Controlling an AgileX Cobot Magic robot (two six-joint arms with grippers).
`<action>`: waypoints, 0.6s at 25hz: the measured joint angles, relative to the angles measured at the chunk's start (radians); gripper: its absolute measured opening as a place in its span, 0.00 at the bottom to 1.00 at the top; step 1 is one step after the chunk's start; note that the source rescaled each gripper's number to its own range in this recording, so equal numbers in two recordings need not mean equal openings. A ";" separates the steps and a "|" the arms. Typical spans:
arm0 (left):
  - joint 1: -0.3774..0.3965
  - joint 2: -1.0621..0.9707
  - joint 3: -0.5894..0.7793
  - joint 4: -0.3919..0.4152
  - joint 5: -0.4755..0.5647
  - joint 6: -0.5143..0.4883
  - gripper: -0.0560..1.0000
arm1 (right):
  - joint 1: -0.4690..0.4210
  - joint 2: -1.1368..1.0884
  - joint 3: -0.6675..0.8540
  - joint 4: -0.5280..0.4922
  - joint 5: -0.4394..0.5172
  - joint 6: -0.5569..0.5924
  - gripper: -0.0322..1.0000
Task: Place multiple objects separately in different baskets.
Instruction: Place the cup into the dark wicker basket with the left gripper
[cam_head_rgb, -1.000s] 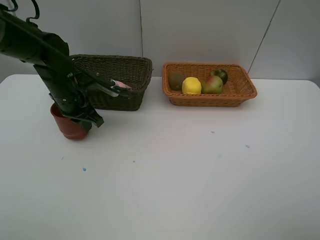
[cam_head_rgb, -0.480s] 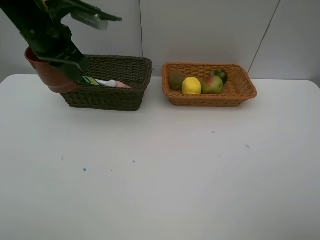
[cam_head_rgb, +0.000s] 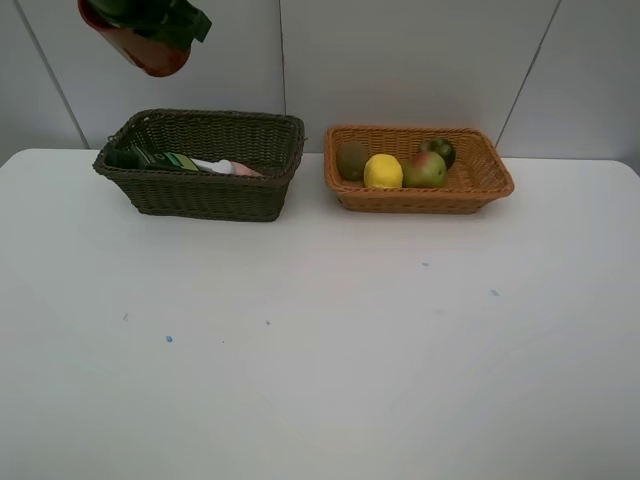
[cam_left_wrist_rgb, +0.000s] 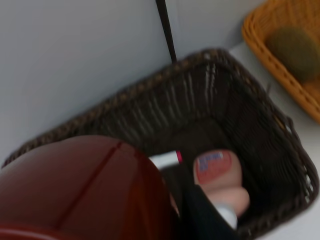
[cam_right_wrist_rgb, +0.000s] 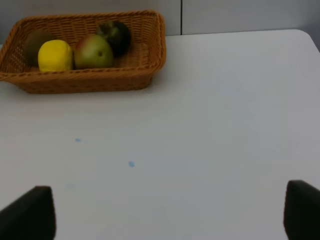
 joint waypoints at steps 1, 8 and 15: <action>0.000 0.023 0.000 0.000 -0.027 0.000 0.06 | 0.000 0.000 0.000 0.000 0.000 0.000 1.00; 0.000 0.216 0.000 0.000 -0.193 -0.011 0.06 | 0.000 0.000 0.000 0.000 0.000 0.000 1.00; 0.000 0.334 0.000 0.002 -0.250 -0.018 0.06 | 0.000 0.000 0.000 0.000 0.000 0.000 1.00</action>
